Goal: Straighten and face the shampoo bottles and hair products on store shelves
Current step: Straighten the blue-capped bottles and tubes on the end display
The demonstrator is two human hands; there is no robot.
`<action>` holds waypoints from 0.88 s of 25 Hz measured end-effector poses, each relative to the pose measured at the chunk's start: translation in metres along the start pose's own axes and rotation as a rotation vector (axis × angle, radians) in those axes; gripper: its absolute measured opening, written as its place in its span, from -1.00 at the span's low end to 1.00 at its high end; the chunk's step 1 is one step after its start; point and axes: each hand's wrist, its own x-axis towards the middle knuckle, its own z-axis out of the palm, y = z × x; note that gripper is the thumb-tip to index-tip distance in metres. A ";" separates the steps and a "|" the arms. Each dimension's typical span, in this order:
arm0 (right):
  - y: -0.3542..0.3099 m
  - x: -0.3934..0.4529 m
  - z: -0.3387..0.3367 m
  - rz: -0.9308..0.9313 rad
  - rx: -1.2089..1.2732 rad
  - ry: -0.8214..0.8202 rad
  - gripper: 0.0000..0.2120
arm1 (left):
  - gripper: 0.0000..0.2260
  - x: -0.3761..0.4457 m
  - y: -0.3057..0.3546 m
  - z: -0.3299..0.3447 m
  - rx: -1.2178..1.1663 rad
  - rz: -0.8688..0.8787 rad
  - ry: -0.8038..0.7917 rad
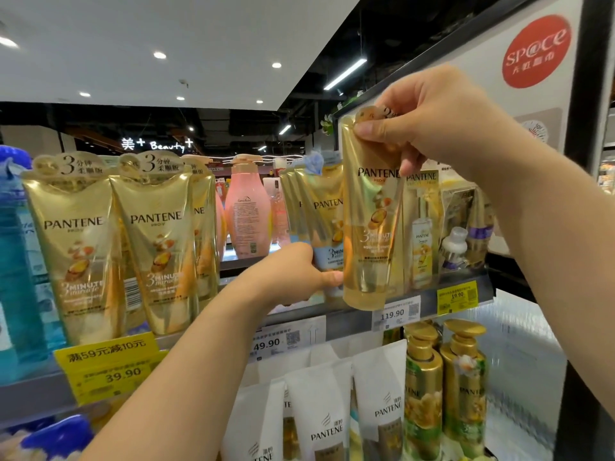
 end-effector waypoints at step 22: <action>-0.039 0.044 0.139 0.010 0.078 -0.234 -0.86 | -0.86 -0.200 -0.059 -0.034 0.241 -0.026 0.692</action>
